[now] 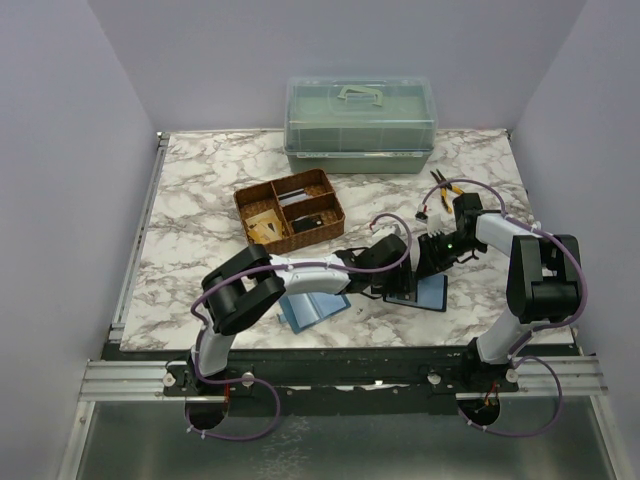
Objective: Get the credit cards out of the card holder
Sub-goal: Pick up the card holder from the center of the board.
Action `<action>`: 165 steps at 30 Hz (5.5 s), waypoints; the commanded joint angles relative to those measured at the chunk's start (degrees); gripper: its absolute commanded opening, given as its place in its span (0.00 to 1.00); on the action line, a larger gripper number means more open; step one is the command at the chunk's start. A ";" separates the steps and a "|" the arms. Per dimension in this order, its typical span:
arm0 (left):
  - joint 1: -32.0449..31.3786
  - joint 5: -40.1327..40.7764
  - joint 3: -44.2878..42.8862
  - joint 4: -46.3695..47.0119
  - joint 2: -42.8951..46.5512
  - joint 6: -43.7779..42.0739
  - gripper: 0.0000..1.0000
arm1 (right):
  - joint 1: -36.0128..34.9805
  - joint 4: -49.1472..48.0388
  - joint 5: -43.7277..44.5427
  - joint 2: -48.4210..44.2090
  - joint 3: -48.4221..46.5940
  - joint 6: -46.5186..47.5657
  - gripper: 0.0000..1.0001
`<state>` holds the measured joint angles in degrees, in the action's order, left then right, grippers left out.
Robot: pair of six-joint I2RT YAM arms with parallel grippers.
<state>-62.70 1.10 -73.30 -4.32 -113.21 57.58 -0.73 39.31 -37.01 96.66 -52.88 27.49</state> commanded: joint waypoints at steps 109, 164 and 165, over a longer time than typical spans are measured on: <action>8.03 -5.84 33.83 75.55 13.13 1.09 0.00 | 7.84 3.76 -39.79 -8.48 -2.82 -2.26 0.40; 7.22 -9.93 27.03 74.02 7.70 -1.16 0.00 | 7.67 24.41 -55.65 -5.84 -5.43 18.65 0.27; 6.97 -9.70 26.96 73.95 7.46 -1.16 0.00 | 7.61 24.10 -55.63 -5.99 -5.34 18.39 0.27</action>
<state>-54.17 -8.95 -42.30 68.14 -103.15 56.36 9.15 59.53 -86.08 91.11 -58.46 47.13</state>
